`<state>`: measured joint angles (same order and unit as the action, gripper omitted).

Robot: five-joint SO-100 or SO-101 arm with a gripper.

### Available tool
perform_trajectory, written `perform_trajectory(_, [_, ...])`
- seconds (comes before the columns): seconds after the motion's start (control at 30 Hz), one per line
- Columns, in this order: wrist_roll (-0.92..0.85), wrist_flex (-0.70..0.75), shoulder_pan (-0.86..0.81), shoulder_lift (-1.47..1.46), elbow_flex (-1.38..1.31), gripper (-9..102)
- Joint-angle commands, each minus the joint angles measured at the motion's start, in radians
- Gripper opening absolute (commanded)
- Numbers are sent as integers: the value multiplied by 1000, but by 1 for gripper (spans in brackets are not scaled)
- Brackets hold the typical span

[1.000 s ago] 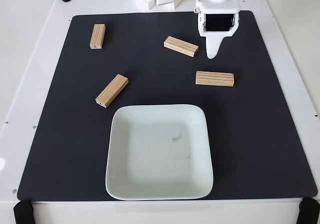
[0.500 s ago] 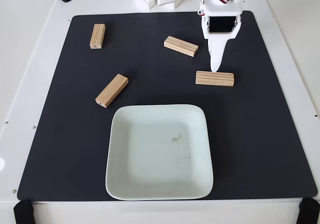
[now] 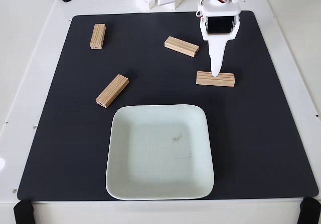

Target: Pick up the wooden block and place them on the plate.

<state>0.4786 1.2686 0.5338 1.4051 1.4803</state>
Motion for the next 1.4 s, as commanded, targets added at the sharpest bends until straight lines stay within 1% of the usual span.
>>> perform_trajectory(0.0, [5, -31, 3, 43, 9, 23])
perform_trajectory(0.67, [11, -43, 8, -89, -2, 23])
perform_trajectory(0.87, [5, -110, 8, -97, 0, 23])
perform_trajectory(1.07, [9, -112, 8, -107, 8, 23])
perform_trajectory(1.37, [18, -112, 9, -179, -51, 23])
